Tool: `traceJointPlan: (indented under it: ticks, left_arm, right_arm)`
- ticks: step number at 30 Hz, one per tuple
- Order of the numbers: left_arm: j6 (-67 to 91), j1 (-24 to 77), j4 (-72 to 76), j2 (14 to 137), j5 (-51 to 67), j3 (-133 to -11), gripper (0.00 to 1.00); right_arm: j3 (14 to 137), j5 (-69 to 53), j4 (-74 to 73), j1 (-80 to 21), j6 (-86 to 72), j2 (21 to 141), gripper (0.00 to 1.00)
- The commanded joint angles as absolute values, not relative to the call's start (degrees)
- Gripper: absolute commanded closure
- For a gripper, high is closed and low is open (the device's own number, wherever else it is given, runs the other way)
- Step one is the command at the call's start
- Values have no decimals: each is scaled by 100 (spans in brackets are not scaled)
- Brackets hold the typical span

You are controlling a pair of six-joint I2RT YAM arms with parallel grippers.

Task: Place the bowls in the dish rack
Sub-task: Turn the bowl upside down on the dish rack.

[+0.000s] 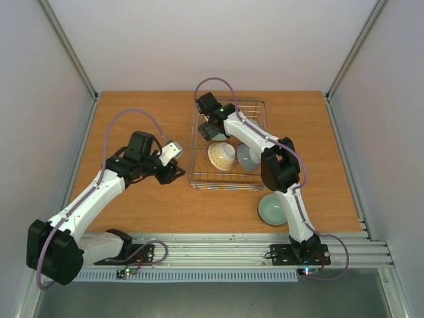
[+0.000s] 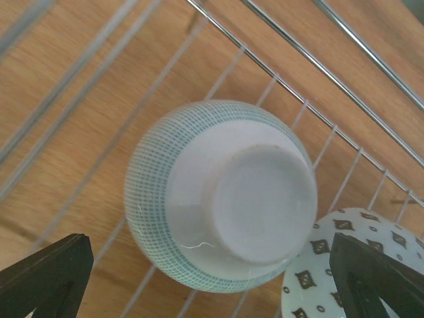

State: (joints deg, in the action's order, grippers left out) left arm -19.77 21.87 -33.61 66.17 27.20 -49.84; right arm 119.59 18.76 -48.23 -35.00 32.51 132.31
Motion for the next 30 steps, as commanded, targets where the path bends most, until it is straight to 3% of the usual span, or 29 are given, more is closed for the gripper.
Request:
traceJointPlan:
  ticks: [1, 10, 21, 30]
  left_arm:
    - [-2046, 2171, -3229, 6641, 2845, -4946, 50]
    - [-2047, 2170, -3319, 6608, 2993, -4994, 50]
    - [-1995, 2494, -3642, 6923, 2892, -5378, 54]
    - [-2101, 2987, -3553, 6976, 2624, -5309, 54]
  right_arm:
    - [11986, 1344, -4671, -3568, 3066, 12939, 1]
    - [11601, 1627, -4348, -3538, 2871, 12502, 1]
    - [9473, 354, -3129, -2602, 1582, 9940, 3]
    - [8421, 1653, -4520, -2514, 1092, 8140, 10]
